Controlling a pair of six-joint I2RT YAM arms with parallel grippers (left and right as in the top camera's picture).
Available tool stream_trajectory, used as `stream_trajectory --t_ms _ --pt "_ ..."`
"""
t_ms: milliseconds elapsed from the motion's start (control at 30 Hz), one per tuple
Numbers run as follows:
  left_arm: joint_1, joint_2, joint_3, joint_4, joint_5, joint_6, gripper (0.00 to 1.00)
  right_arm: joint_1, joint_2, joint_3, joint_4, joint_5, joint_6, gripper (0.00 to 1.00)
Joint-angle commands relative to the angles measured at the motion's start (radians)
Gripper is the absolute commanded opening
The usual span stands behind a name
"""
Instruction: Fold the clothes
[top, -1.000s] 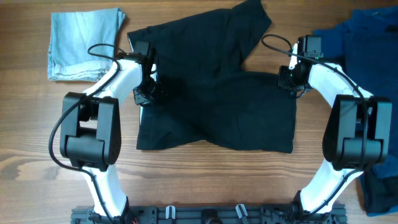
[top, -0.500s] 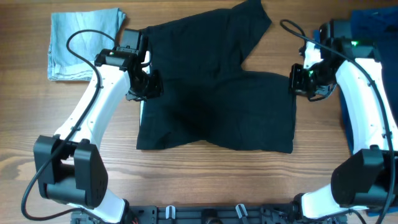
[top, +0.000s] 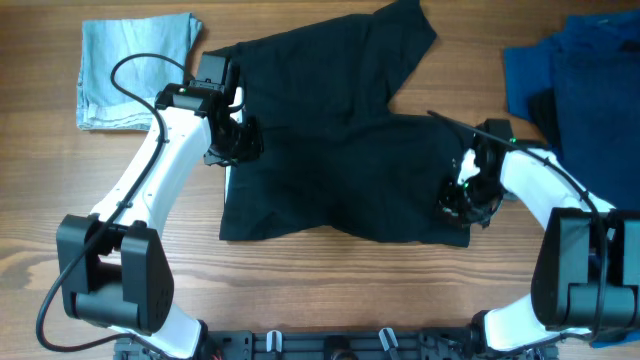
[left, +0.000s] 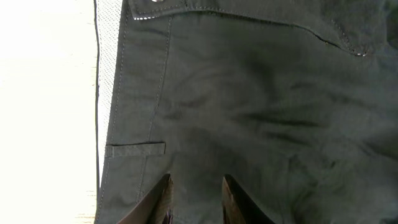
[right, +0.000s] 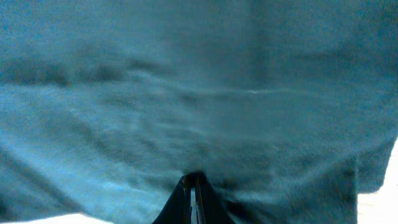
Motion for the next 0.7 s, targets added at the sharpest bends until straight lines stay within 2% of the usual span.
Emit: stream_trajectory --t_ms 0,133,233,400,500,533,667 --pt "-0.003 0.013 -0.008 0.003 0.014 -0.002 0.26 0.004 0.018 -0.077 0.049 0.084 0.110 0.04" --pt "-0.003 0.013 -0.008 0.003 0.011 -0.002 0.26 0.004 0.017 -0.084 0.062 0.060 0.092 0.04" --pt "-0.002 0.013 -0.008 0.021 0.011 -0.002 0.26 0.004 0.015 0.004 0.000 -0.055 0.048 0.04" --pt "-0.002 0.013 -0.008 0.073 0.011 -0.002 0.30 0.005 -0.005 0.369 -0.198 -0.089 -0.039 0.04" --pt "-0.002 0.013 -0.008 0.117 0.011 -0.003 0.34 0.005 -0.005 0.546 -0.183 -0.084 -0.052 0.04" --pt "-0.002 0.013 -0.008 0.131 0.011 -0.002 0.40 0.006 -0.004 0.589 -0.143 -0.085 -0.052 0.04" --pt "-0.002 0.013 -0.008 0.169 0.010 -0.002 0.84 0.052 0.006 0.614 0.084 -0.079 -0.043 0.05"
